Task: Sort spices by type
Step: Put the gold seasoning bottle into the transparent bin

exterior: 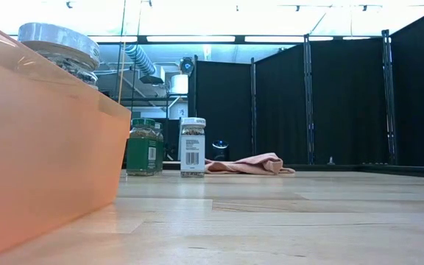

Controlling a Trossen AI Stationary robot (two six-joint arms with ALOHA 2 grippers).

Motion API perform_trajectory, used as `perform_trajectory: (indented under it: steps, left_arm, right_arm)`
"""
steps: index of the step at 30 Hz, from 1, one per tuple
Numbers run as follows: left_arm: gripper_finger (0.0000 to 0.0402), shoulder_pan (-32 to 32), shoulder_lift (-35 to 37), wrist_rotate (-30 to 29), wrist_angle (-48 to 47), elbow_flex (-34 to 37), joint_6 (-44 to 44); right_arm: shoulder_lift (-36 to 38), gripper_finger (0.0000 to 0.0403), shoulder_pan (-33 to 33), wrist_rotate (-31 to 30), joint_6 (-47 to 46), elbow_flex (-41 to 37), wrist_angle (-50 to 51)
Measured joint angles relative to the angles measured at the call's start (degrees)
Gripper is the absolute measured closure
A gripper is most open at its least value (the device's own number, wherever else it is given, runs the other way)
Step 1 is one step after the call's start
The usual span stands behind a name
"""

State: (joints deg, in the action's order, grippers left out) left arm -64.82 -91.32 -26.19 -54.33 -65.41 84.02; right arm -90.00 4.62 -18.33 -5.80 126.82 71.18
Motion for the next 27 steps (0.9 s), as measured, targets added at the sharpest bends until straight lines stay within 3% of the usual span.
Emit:
perform_trajectory:
  steps: [9,27]
  left_arm:
    - [0.0129,0.1,0.2,0.0,0.3,0.0,-0.1]
    - [0.0081,0.3,0.4,0.1,0.2,0.1,-0.2]
  right_arm:
    - [0.0,0.0164,0.0,0.0,0.0,0.0,0.0]
    - [0.0,0.0161,0.0,0.0,1.5,0.0,0.0]
